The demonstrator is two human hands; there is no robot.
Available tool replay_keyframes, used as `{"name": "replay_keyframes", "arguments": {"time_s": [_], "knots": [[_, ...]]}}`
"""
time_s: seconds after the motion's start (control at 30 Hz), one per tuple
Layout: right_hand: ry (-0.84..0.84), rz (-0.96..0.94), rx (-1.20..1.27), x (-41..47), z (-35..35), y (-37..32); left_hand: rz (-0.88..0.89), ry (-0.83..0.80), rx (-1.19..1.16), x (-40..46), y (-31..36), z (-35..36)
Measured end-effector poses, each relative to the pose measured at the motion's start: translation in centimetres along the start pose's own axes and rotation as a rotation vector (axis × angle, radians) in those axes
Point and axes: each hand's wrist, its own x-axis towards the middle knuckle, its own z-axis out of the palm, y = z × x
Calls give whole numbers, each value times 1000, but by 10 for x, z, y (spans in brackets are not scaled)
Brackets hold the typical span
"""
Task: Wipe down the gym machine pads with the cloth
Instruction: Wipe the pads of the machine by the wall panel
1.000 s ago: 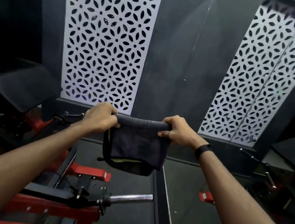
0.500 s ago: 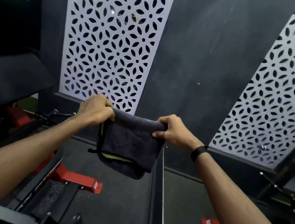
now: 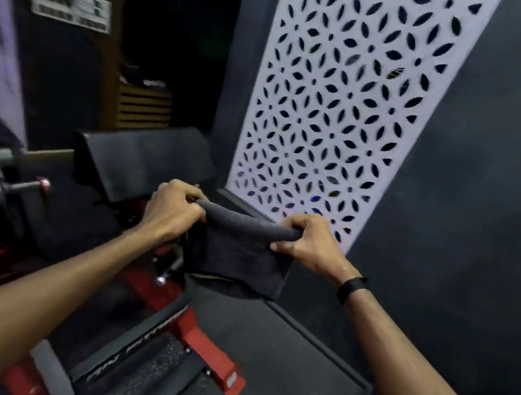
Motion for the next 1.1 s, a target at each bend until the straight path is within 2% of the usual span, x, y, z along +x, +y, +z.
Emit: {"name": "replay_keyframes", "arguments": {"time_s": [0.1,0.17,0.27,0.43,0.6,0.9,1.1], "knots": [[-69,-150,67,46,27,4,-108,118,0,4,-20,-12],[-130,-254,99,75,43,-1,-195,255,-42,2,-33,-21],[-166,-382,188,103,59,-11,-251,408,-65,-16,-30,-31],[-300,-510,295,115,85,-41,-305,590,-67,-63,-32,-44],[-309,-640,378,103,106,-76,-354,779,-149,-102,-25,-61],[-319,-753,271,111,89,-79,-358,816,-312,-110,-3,-58],[-413,-780,223,139,72,-66,-386,806,-398,-92,8,-50]]}}
